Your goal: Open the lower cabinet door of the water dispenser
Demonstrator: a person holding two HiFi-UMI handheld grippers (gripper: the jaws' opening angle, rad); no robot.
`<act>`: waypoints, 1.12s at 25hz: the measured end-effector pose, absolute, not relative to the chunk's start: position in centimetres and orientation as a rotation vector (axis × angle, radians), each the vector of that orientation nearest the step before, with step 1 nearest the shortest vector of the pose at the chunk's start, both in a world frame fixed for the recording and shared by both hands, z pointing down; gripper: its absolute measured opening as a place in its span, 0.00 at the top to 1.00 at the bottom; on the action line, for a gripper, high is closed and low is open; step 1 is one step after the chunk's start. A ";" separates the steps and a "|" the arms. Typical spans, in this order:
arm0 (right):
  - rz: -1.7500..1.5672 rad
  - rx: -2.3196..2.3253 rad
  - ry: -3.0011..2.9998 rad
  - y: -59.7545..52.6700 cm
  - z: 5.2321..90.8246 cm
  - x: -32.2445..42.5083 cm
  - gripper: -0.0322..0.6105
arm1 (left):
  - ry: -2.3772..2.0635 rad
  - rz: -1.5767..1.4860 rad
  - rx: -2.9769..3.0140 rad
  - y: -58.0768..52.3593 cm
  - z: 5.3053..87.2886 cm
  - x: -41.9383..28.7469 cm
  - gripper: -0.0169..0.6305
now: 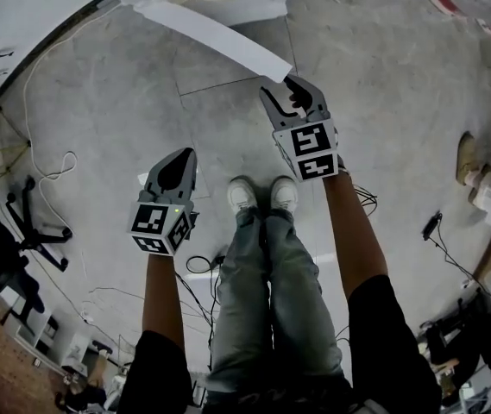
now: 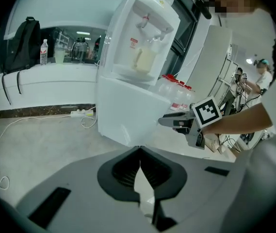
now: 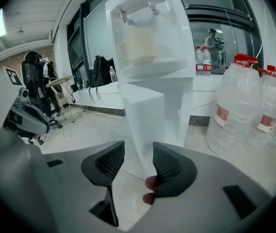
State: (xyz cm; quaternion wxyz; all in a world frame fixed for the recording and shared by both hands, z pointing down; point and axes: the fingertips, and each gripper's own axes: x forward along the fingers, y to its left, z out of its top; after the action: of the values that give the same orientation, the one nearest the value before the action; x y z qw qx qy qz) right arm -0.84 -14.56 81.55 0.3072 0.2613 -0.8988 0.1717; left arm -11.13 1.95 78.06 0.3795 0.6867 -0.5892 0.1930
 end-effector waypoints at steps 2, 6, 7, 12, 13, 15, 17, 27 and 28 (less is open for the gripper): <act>0.464 0.672 -2.370 -13.4 81.7 -0.8 0.64 | -1.506 0.497 1.752 3.0 77.2 -10.5 0.95; 0.470 0.617 -2.362 -11.3 81.5 -1.5 0.65 | -1.527 0.508 1.724 5.3 76.1 -10.9 0.95; 0.472 0.608 -2.362 -10.9 81.4 -1.8 0.65 | -1.537 0.505 1.714 5.8 75.9 -11.2 0.95; 0.485 0.615 -2.365 -8.9 81.6 -2.7 0.65 | -1.549 0.505 1.693 8.1 76.2 -12.7 0.95; 0.482 0.613 -2.368 -8.4 81.5 -3.1 0.66 | -1.547 0.504 1.690 8.5 76.4 -13.0 0.95; 0.482 0.616 -2.369 -7.4 81.4 -3.8 0.66 | -1.535 0.512 1.697 9.2 76.7 -13.7 0.95; 0.489 0.623 -2.361 -6.3 81.4 -4.5 0.67 | -1.517 0.525 1.711 10.0 76.5 -14.3 0.95; 0.507 0.544 -2.335 0.0 81.5 -9.8 0.68 | -1.500 0.527 1.721 14.0 75.5 -18.7 0.95; 0.510 0.528 -2.333 0.5 81.6 -10.4 0.68 | -1.501 0.527 1.720 14.4 75.5 -19.1 0.95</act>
State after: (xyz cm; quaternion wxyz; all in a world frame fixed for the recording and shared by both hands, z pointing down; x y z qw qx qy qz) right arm -10.42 0.53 81.65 0.3411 0.2030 -0.8967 0.1960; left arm -19.11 14.41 75.54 0.3889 0.6763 -0.5904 0.2071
